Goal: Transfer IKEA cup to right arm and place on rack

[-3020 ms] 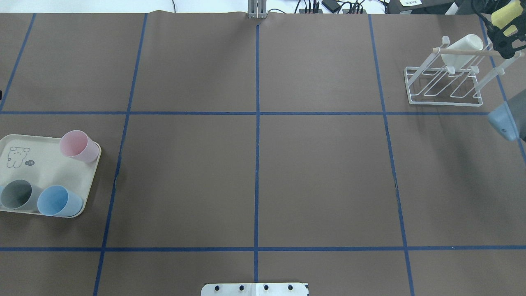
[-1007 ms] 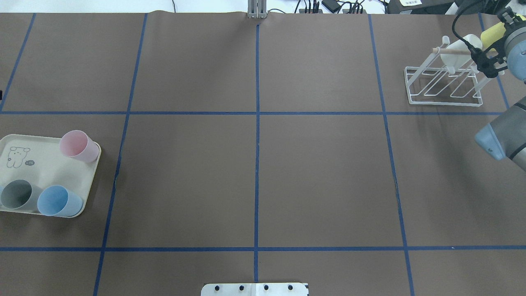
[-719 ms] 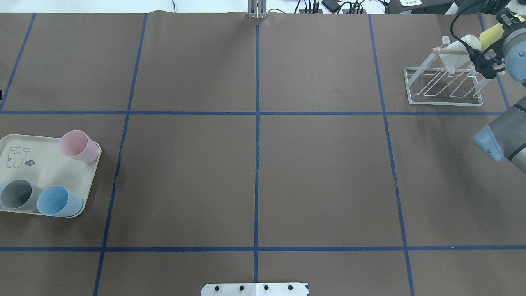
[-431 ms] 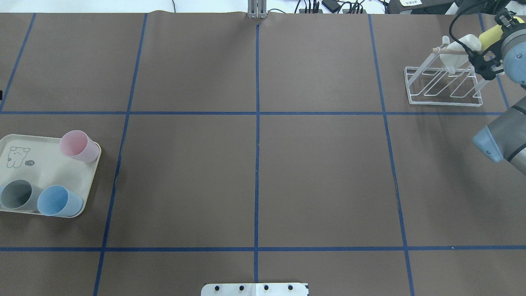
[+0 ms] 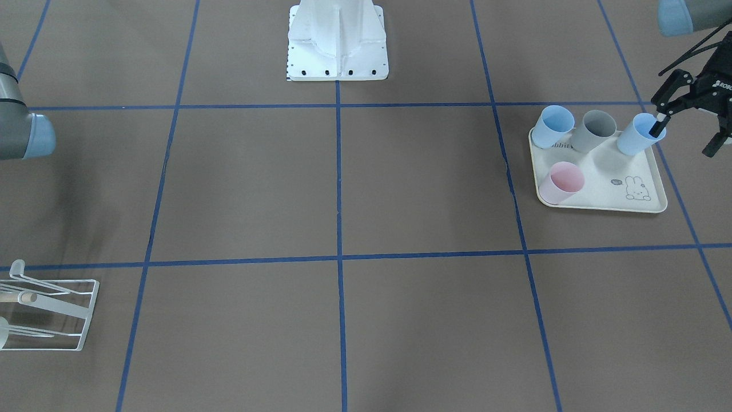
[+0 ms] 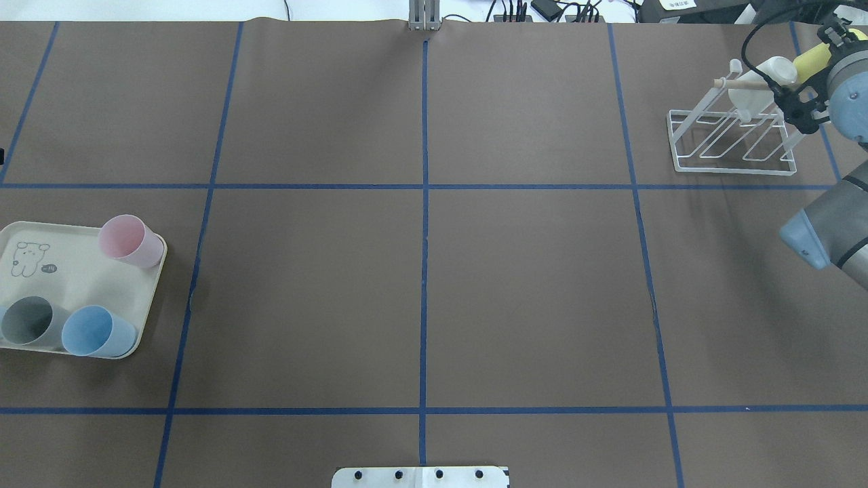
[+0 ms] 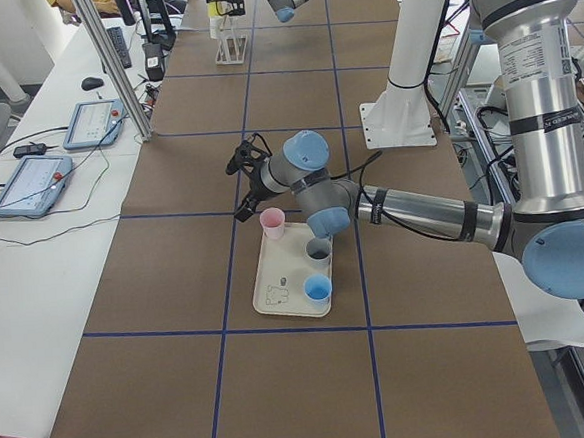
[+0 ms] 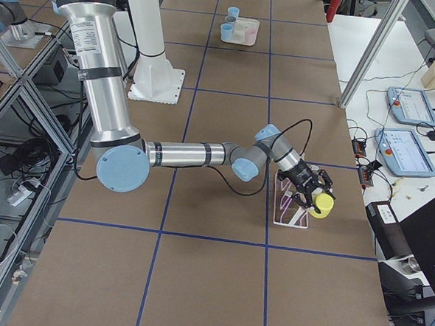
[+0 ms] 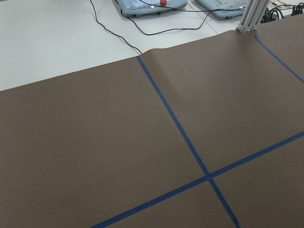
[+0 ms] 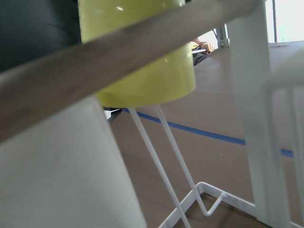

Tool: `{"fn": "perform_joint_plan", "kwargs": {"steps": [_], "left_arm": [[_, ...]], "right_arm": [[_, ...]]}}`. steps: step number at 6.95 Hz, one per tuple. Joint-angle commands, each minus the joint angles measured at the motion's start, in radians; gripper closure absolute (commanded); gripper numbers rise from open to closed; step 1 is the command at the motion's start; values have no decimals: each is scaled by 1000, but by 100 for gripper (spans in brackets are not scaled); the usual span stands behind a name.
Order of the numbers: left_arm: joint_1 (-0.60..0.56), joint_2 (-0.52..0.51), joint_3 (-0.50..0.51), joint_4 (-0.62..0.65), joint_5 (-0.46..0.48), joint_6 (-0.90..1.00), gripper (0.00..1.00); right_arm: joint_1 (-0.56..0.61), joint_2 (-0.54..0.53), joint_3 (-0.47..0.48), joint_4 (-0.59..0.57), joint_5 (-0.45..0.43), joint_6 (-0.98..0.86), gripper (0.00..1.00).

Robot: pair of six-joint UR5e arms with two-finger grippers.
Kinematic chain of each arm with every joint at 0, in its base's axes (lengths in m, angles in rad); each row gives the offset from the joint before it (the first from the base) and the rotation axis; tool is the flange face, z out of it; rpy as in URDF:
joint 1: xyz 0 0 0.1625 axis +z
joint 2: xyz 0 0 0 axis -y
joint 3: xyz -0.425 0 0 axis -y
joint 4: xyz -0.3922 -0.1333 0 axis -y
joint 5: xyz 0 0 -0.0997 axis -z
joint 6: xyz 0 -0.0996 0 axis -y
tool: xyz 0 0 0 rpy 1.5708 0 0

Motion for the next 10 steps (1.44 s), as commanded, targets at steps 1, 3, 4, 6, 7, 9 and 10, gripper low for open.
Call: {"fn": "perform_joint_plan", "kwargs": {"steps": [1, 3, 4, 6, 7, 9, 10], "left_arm": [[0, 0, -1, 0, 0, 0, 0], [0, 0, -1, -1, 0, 0, 0], [0, 0, 1, 0, 0, 0, 0], [0, 0, 1, 0, 0, 0, 0], [0, 0, -1, 0, 0, 0, 0], [0, 0, -1, -1, 0, 0, 0], [0, 0, -2, -1, 0, 0, 0]], "right_arm": [[-9, 1, 0, 3, -12, 5, 1], [-9, 4, 0, 9, -12, 8, 1], [-9, 7, 0, 9, -12, 9, 1], [-9, 17, 14, 9, -8, 6, 1], [-8, 21, 35, 7, 0, 8, 1], [12, 26, 113, 4, 156, 140, 1], [14, 14, 153, 4, 242, 304, 1]]}}
